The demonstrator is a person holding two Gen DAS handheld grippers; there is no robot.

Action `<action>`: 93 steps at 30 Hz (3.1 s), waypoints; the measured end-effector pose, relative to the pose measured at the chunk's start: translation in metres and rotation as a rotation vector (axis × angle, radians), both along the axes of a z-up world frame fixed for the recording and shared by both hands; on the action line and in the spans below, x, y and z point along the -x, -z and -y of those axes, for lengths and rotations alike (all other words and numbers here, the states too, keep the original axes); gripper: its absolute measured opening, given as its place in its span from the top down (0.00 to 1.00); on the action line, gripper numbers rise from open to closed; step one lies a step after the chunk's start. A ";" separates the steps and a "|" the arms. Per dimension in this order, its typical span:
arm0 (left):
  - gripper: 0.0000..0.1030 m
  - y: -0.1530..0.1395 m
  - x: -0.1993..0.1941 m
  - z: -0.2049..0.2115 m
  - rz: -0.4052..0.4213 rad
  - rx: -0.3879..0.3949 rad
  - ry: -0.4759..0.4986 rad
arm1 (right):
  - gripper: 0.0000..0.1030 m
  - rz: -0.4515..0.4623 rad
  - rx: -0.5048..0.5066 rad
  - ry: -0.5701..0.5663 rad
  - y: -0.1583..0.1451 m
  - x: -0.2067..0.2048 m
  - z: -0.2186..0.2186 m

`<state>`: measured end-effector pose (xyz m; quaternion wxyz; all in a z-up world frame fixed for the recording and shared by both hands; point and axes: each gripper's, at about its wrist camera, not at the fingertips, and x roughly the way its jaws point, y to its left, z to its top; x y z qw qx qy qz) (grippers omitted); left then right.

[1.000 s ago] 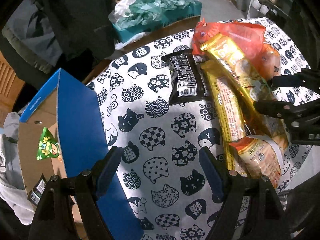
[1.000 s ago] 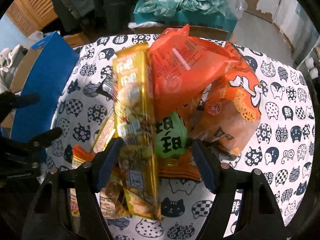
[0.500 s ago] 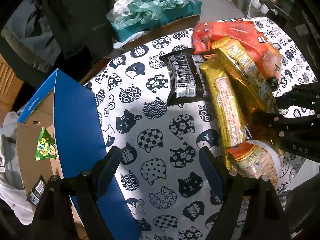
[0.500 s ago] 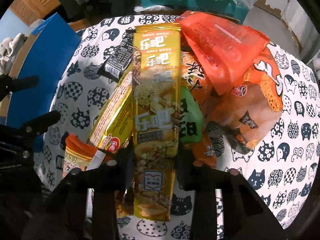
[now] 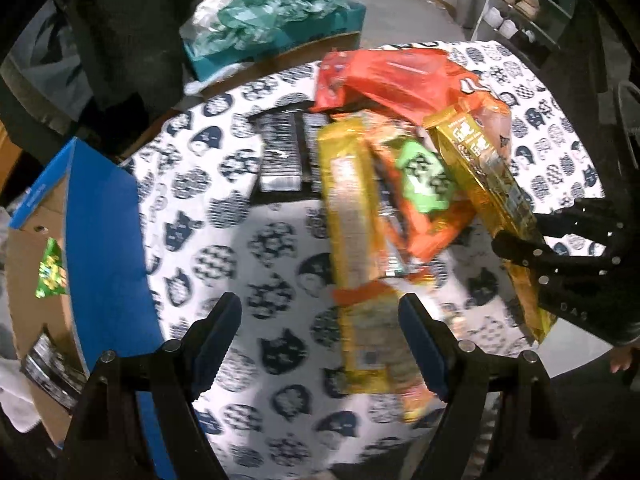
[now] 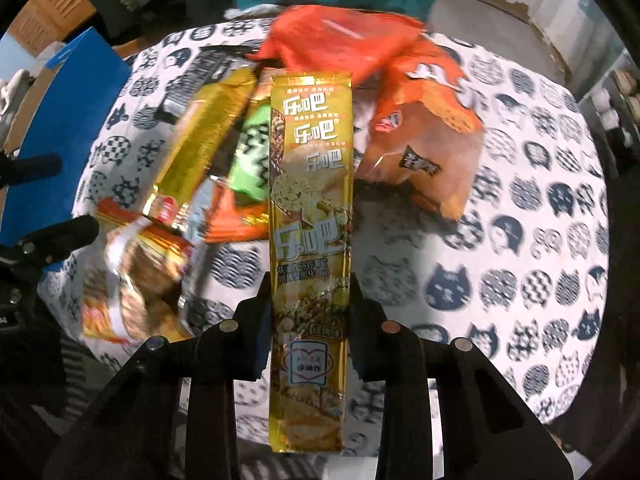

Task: Organize snacks
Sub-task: 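Grasp the yellow stick packet with the right tool while the left tool grasps the striped cracker pack, then carry both packets into the cardboard box and open both tools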

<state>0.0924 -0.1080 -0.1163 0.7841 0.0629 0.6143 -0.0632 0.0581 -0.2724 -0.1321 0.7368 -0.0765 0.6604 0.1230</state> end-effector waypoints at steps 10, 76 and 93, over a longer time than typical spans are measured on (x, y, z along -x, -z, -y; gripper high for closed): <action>0.17 0.030 0.002 0.035 -0.095 0.015 -0.040 | 0.71 0.007 -0.001 0.064 0.002 0.012 0.040; 0.55 -0.083 0.042 -0.099 0.303 -0.096 -0.005 | 0.71 0.243 -0.073 -0.149 -0.120 -0.002 -0.107; 0.55 -0.075 0.061 -0.191 0.314 -0.106 -0.135 | 0.71 0.228 -0.110 -0.265 -0.122 -0.021 -0.211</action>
